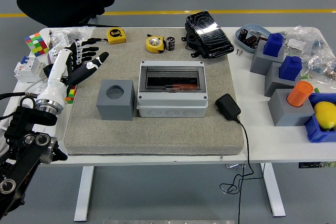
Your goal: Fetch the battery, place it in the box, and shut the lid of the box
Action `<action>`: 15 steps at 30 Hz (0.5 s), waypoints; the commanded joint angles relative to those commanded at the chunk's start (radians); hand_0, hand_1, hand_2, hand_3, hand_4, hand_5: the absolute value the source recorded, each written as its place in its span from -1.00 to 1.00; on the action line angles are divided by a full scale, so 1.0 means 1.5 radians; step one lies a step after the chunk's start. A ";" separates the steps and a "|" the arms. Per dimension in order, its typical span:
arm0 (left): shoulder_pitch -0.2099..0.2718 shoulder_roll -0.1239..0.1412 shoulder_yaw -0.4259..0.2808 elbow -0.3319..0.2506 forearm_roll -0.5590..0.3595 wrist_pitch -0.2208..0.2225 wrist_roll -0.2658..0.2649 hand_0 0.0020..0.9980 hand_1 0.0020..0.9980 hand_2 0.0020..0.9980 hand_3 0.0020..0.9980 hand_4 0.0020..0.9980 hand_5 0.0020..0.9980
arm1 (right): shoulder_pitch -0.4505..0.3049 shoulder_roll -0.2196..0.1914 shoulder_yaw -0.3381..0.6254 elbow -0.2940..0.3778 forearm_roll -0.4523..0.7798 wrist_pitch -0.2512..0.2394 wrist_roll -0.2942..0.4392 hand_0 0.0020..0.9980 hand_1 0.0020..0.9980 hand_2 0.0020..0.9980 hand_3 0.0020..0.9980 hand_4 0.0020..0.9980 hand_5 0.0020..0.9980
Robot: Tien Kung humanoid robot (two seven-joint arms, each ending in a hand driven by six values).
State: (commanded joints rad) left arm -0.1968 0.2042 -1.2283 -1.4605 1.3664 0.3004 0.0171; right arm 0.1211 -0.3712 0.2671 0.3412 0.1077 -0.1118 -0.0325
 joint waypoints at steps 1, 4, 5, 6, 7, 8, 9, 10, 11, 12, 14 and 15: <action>0.001 0.000 0.000 0.000 -0.001 0.000 0.000 0.42 0.41 0.39 0.47 0.91 0.01 | 0.000 0.000 0.000 0.000 0.000 0.000 0.000 0.00 0.24 0.32 0.15 0.91 0.03; 0.003 0.000 0.000 0.000 0.000 -0.002 0.001 0.42 0.41 0.39 0.47 0.91 0.01 | -0.001 0.001 0.000 -0.001 0.001 -0.001 0.000 0.00 0.24 0.32 0.15 0.91 0.03; 0.004 0.000 -0.001 -0.001 -0.001 -0.002 0.001 0.42 0.41 0.39 0.47 0.91 0.01 | -0.002 0.002 0.000 -0.001 0.001 -0.001 0.000 0.00 0.24 0.32 0.15 0.91 0.03; 0.004 0.000 -0.001 -0.001 0.000 -0.002 0.002 0.42 0.41 0.39 0.47 0.91 0.01 | -0.002 0.002 0.001 0.000 0.001 -0.001 0.001 0.00 0.24 0.32 0.15 0.91 0.03; 0.004 0.000 -0.001 -0.001 0.000 -0.003 0.002 0.42 0.41 0.39 0.47 0.91 0.01 | -0.002 0.002 0.001 0.000 0.001 -0.001 0.001 0.00 0.24 0.32 0.15 0.91 0.03; 0.005 0.000 -0.001 -0.001 0.001 -0.003 0.003 0.42 0.41 0.39 0.47 0.91 0.01 | -0.001 0.002 0.001 -0.001 0.001 -0.001 0.000 0.00 0.24 0.32 0.15 0.91 0.03; 0.005 0.000 -0.002 -0.002 0.001 -0.004 0.003 0.42 0.41 0.39 0.47 0.91 0.01 | -0.001 0.003 0.000 0.000 0.001 -0.001 0.000 0.00 0.24 0.32 0.15 0.91 0.03; 0.005 0.000 -0.003 -0.002 0.002 -0.005 0.004 0.42 0.41 0.39 0.47 0.91 0.01 | 0.000 0.003 0.000 0.000 0.001 -0.001 0.000 0.00 0.24 0.32 0.15 0.91 0.03; 0.005 0.000 -0.004 -0.002 0.003 -0.006 0.005 0.42 0.41 0.39 0.47 0.91 0.01 | 0.000 0.002 -0.001 0.000 0.001 -0.001 0.000 0.00 0.24 0.32 0.15 0.91 0.03; 0.005 0.000 -0.005 -0.003 0.004 -0.008 0.006 0.42 0.41 0.39 0.47 0.91 0.01 | 0.001 0.002 -0.003 0.001 0.001 -0.001 0.000 0.00 0.24 0.32 0.15 0.91 0.03; 0.005 0.001 -0.006 -0.003 0.005 -0.010 0.008 0.42 0.41 0.39 0.47 0.91 0.01 | 0.002 0.002 -0.006 0.000 0.002 -0.001 0.000 0.00 0.24 0.32 0.15 0.91 0.03; 0.005 0.000 -0.007 -0.004 0.006 -0.010 0.008 0.42 0.41 0.39 0.47 0.91 0.01 | 0.003 0.001 -0.006 0.000 0.003 -0.001 0.000 0.00 0.24 0.32 0.15 0.91 0.03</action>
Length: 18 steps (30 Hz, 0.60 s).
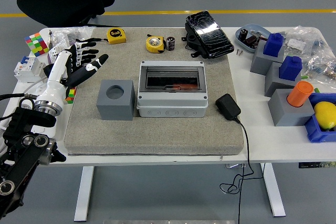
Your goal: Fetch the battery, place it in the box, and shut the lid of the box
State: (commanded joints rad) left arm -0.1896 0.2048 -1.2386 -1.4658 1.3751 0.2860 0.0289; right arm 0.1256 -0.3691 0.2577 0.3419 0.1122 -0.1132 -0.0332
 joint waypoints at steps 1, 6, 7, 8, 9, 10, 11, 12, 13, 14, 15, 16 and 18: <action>0.000 0.000 -0.001 0.000 0.000 0.000 0.000 0.41 0.41 0.39 0.47 0.91 0.01 | 0.001 0.000 -0.001 0.000 0.000 0.000 0.000 0.01 0.24 0.32 0.15 0.91 0.03; 0.000 0.000 -0.005 -0.001 0.000 0.000 0.000 0.41 0.41 0.39 0.47 0.91 0.01 | 0.003 -0.002 -0.005 0.000 0.004 0.001 0.001 0.01 0.24 0.32 0.15 0.91 0.03; 0.000 0.000 -0.006 -0.001 0.000 0.000 0.000 0.41 0.41 0.39 0.47 0.91 0.01 | 0.003 -0.002 -0.006 0.000 0.004 0.001 0.001 0.01 0.25 0.32 0.14 0.91 0.03; 0.001 0.001 -0.007 -0.001 0.000 0.000 0.000 0.41 0.41 0.39 0.47 0.91 0.01 | 0.003 -0.002 -0.008 0.000 0.004 0.002 0.001 0.01 0.25 0.32 0.14 0.91 0.03; 0.001 0.001 -0.007 -0.001 0.000 0.000 0.000 0.41 0.41 0.39 0.47 0.91 0.01 | 0.003 -0.002 -0.011 0.000 0.004 0.003 0.001 0.01 0.25 0.32 0.14 0.91 0.03; 0.000 0.002 -0.008 -0.001 0.000 0.000 0.000 0.41 0.41 0.39 0.47 0.91 0.01 | 0.003 -0.002 -0.013 -0.001 0.004 0.003 0.001 0.01 0.25 0.32 0.14 0.91 0.03; -0.001 0.002 -0.008 -0.001 0.001 -0.001 0.001 0.41 0.41 0.39 0.47 0.91 0.01 | 0.004 -0.002 -0.015 -0.001 0.005 0.004 0.000 0.01 0.25 0.32 0.14 0.91 0.03; -0.001 0.003 -0.009 -0.001 0.001 -0.001 0.001 0.41 0.41 0.39 0.47 0.91 0.01 | 0.004 -0.002 -0.017 -0.001 0.005 0.004 0.000 0.01 0.25 0.32 0.14 0.91 0.03; -0.002 0.003 -0.010 -0.001 0.002 -0.001 0.002 0.41 0.41 0.38 0.47 0.91 0.01 | 0.005 -0.002 -0.019 -0.001 0.006 0.004 0.000 0.01 0.25 0.32 0.12 0.91 0.03; -0.003 0.004 -0.010 -0.001 0.002 -0.002 0.002 0.41 0.41 0.38 0.47 0.91 0.01 | 0.006 -0.003 -0.020 -0.001 0.007 0.003 -0.001 0.01 0.25 0.32 0.12 0.91 0.03; -0.003 0.004 -0.011 0.000 0.003 -0.002 0.002 0.41 0.41 0.38 0.47 0.91 0.01 | 0.007 -0.003 -0.021 -0.001 0.007 0.003 -0.001 0.01 0.25 0.32 0.12 0.91 0.03; -0.004 0.005 -0.011 0.000 0.003 -0.002 0.002 0.41 0.41 0.38 0.47 0.91 0.01 | 0.008 -0.004 -0.023 -0.001 0.008 0.003 -0.001 0.01 0.25 0.32 0.12 0.91 0.03; -0.006 0.007 -0.011 0.000 0.003 -0.002 0.002 0.41 0.41 0.38 0.47 0.91 0.01 | 0.010 -0.005 -0.025 0.000 0.008 0.002 -0.001 0.01 0.25 0.32 0.12 0.91 0.03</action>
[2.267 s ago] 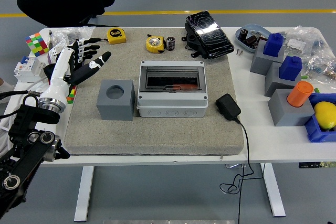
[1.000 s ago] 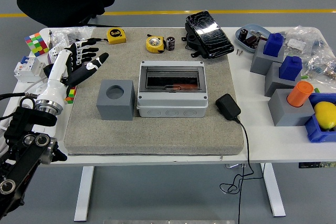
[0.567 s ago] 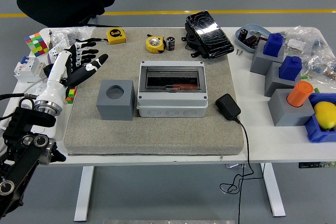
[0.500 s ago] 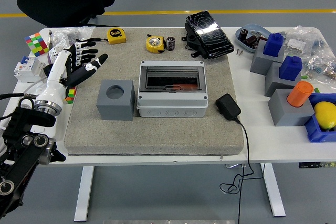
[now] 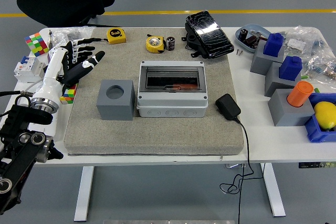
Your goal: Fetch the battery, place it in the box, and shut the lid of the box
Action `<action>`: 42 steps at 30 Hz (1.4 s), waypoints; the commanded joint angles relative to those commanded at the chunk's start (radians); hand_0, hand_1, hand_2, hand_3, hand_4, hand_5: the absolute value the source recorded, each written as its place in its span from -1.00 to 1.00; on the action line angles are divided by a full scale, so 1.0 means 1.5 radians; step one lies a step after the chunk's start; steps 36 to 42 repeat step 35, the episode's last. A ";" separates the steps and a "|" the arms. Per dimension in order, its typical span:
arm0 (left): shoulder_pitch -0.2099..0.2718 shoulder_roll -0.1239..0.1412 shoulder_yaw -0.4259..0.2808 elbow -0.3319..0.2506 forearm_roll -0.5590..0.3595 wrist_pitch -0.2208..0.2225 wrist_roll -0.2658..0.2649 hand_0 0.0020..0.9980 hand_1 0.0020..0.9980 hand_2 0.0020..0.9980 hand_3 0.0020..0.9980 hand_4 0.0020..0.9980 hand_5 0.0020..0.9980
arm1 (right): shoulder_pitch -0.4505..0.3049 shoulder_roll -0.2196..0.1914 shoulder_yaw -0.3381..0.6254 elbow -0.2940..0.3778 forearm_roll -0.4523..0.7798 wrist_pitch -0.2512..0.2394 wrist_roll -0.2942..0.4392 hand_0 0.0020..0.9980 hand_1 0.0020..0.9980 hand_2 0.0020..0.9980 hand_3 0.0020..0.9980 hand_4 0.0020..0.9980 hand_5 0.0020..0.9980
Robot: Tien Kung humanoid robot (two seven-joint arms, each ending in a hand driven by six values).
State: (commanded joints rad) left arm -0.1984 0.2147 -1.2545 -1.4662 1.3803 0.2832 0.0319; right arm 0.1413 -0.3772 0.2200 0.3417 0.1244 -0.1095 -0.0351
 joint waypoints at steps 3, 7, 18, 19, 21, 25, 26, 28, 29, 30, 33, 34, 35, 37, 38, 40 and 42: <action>-0.003 0.001 0.002 0.001 0.002 -0.001 0.002 0.41 0.40 0.38 0.47 0.91 0.00 | 0.003 -0.001 -0.005 0.000 0.002 0.000 -0.001 0.01 0.25 0.33 0.14 0.91 0.03; -0.005 0.003 0.004 0.001 0.002 -0.002 0.003 0.41 0.41 0.38 0.46 0.91 0.00 | 0.005 -0.002 -0.012 0.000 0.004 0.001 -0.002 0.02 0.25 0.32 0.14 0.91 0.03; -0.005 0.010 0.010 0.002 0.005 -0.002 0.003 0.42 0.40 0.38 0.46 0.90 0.00 | 0.008 -0.003 -0.031 0.000 0.009 0.001 -0.002 0.02 0.25 0.33 0.14 0.91 0.03; -0.005 0.011 0.011 0.002 0.005 -0.002 0.004 0.41 0.40 0.38 0.46 0.90 -0.01 | 0.008 -0.003 -0.032 0.000 0.009 0.001 -0.001 0.03 0.25 0.33 0.13 0.90 0.03; -0.004 0.012 0.012 0.002 0.003 -0.002 0.003 0.41 0.40 0.38 0.46 0.90 -0.01 | 0.009 -0.002 -0.037 0.000 0.011 0.001 -0.002 0.03 0.25 0.33 0.13 0.90 0.03; -0.002 0.014 0.017 0.001 0.001 -0.002 0.001 0.41 0.40 0.38 0.45 0.90 -0.02 | 0.009 -0.001 -0.038 0.000 0.010 0.001 0.000 0.03 0.25 0.33 0.13 0.90 0.03; -0.002 0.014 0.019 0.001 0.001 -0.002 0.000 0.41 0.40 0.38 0.45 0.90 -0.02 | 0.009 0.000 -0.039 0.000 0.011 0.001 0.000 0.03 0.25 0.33 0.13 0.90 0.03; -0.001 0.015 0.023 0.002 0.001 -0.002 0.000 0.41 0.40 0.38 0.45 0.90 -0.02 | 0.007 0.000 -0.041 0.000 0.011 0.001 0.000 0.03 0.25 0.33 0.13 0.90 0.03; -0.001 0.016 0.024 0.002 0.001 -0.002 0.000 0.41 0.40 0.38 0.45 0.90 -0.02 | 0.006 0.000 -0.043 0.000 0.011 0.001 0.000 0.03 0.25 0.33 0.13 0.90 0.03; -0.001 0.016 0.024 0.003 0.001 -0.002 0.001 0.41 0.40 0.38 0.45 0.90 -0.02 | 0.005 0.000 -0.044 0.000 0.012 0.001 0.000 0.03 0.25 0.33 0.13 0.90 0.03; 0.002 0.018 0.026 0.003 0.001 -0.003 0.001 0.41 0.40 0.38 0.45 0.90 -0.02 | 0.002 0.000 -0.055 -0.001 0.015 0.002 0.000 0.03 0.25 0.33 0.12 0.90 0.03; 0.003 0.018 0.026 0.003 0.002 -0.003 0.001 0.41 0.40 0.38 0.45 0.90 -0.02 | 0.001 0.000 -0.059 -0.001 0.017 0.002 -0.001 0.03 0.25 0.33 0.12 0.90 0.03; 0.004 0.018 0.026 0.003 0.001 -0.003 0.001 0.41 0.40 0.38 0.45 0.90 -0.02 | 0.001 -0.001 -0.062 -0.001 0.018 0.002 -0.001 0.03 0.25 0.33 0.12 0.90 0.03; 0.004 0.018 0.026 0.003 0.001 -0.003 0.001 0.41 0.40 0.38 0.45 0.90 -0.02 | 0.001 -0.001 -0.062 -0.001 0.018 0.002 -0.001 0.03 0.25 0.33 0.12 0.90 0.03; 0.004 0.018 0.026 0.003 0.001 -0.003 0.001 0.41 0.40 0.38 0.45 0.90 -0.02 | 0.001 -0.001 -0.062 -0.001 0.018 0.002 -0.001 0.03 0.25 0.33 0.12 0.90 0.03; 0.004 0.018 0.026 0.003 0.001 -0.003 0.001 0.41 0.40 0.38 0.45 0.90 -0.02 | 0.001 -0.001 -0.062 -0.001 0.018 0.002 -0.001 0.03 0.25 0.33 0.12 0.90 0.03; 0.004 0.018 0.026 0.003 0.001 -0.003 0.001 0.41 0.40 0.38 0.45 0.90 -0.02 | 0.001 -0.001 -0.062 -0.001 0.018 0.002 -0.001 0.03 0.25 0.33 0.12 0.90 0.03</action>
